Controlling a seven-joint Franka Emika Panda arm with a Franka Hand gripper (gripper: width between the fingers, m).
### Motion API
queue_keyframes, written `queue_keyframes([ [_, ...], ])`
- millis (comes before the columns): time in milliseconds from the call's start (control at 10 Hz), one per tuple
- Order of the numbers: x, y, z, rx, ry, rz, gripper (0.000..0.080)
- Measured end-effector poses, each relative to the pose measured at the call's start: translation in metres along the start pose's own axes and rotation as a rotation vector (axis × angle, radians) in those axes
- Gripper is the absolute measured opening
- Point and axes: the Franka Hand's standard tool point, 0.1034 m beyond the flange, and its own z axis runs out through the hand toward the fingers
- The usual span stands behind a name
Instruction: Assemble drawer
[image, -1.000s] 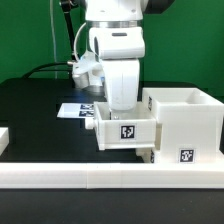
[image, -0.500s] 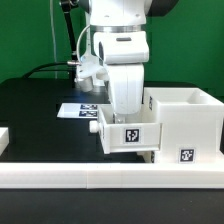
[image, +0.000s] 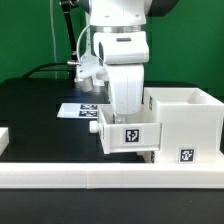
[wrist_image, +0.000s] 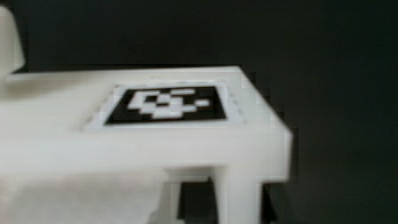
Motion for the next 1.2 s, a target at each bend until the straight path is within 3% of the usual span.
queue_keyframes([
  [1000, 0.01, 0.0, 0.001, 0.001, 0.003, 0.004, 0.0039],
  [1200, 0.02, 0.002, 0.001, -0.001, 0.006, -0.014, 0.0039],
])
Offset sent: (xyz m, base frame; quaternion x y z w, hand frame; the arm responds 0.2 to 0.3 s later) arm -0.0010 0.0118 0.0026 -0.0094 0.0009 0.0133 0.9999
